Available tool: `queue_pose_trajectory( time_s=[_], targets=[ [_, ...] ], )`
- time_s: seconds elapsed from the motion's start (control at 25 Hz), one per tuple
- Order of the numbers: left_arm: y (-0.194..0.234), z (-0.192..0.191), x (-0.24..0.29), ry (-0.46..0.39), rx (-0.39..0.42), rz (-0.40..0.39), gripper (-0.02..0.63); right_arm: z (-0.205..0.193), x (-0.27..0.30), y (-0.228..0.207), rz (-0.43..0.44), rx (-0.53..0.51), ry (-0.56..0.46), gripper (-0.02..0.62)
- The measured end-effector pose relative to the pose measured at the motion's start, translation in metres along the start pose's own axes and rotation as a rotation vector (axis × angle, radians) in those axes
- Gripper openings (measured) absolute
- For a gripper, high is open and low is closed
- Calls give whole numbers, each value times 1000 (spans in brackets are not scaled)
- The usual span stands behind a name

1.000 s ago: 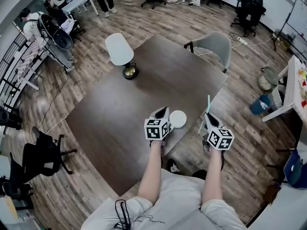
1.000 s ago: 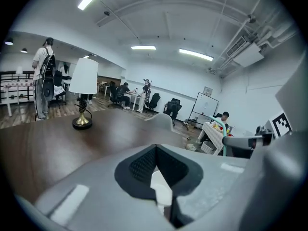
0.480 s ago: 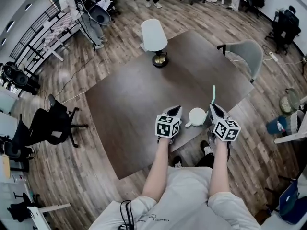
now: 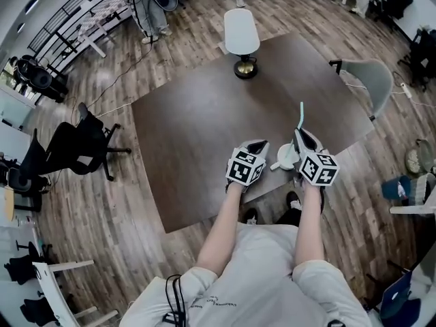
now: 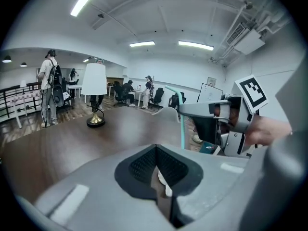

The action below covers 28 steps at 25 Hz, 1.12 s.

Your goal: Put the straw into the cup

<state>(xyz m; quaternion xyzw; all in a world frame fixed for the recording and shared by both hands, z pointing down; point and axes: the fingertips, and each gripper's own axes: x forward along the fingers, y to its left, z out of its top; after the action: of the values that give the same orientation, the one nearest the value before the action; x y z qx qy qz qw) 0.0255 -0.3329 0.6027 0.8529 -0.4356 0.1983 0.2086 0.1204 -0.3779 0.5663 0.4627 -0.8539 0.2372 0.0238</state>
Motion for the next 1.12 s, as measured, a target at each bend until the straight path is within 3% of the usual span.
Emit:
queue_pose_trajectory(
  time_s=[0.28, 0.56, 1.12],
  targets=[
    [-10, -12, 8, 26, -3, -23, 2, -34, 11, -11, -34, -64, 94, 52],
    [-15, -28, 16, 52, -34, -50, 2, -74, 8, -22, -66, -57, 163, 54],
    [-25, -11, 42, 22, -68, -61, 2, -103, 2, -25, -59, -130, 255, 54]
  ],
)
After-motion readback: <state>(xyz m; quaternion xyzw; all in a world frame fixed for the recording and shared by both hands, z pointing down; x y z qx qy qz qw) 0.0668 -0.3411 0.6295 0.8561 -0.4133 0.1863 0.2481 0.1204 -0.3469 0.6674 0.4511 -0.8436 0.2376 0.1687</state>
